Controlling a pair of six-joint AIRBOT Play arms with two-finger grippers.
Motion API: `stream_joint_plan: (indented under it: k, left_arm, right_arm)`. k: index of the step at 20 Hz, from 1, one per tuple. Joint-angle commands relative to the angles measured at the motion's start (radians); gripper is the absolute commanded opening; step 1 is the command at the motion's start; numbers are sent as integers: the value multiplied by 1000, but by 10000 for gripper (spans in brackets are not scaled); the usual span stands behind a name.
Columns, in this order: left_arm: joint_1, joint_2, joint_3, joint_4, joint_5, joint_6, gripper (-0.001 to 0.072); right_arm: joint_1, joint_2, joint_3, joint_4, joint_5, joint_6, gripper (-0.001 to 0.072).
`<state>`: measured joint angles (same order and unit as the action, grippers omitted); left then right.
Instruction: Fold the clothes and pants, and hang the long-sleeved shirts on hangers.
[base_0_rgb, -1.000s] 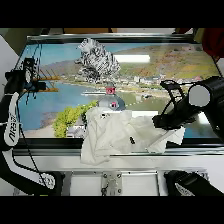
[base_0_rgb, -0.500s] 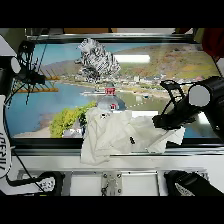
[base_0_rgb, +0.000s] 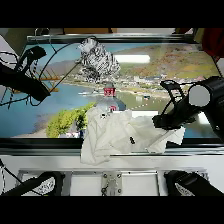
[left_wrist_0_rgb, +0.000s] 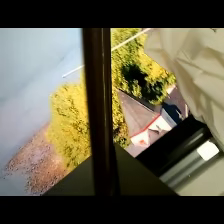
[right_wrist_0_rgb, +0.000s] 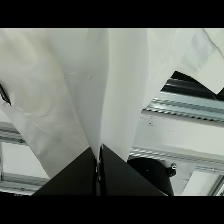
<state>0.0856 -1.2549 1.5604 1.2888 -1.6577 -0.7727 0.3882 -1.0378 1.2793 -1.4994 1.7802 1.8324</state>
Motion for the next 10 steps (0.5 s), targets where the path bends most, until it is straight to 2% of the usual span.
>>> stream_joint_plan:
  k: [1, 3, 7, 10]
  left_arm:
    - [-14, 38, -68, -35, -161, 296, 9]
    - [-32, 100, -201, -35, -146, 408, 9]
    - [-53, 248, -499, -87, -114, 533, 9]
    - [-53, 326, -661, -224, -37, 559, 10]
  right_arm:
    - [1, 0, 0, 0, 0, 0, 13]
    - [1, 0, 0, 0, 0, 0, 13]
    - [1, 0, 0, 0, 0, 0, 13]
    - [1, 0, 0, 0, 0, 0, 13]
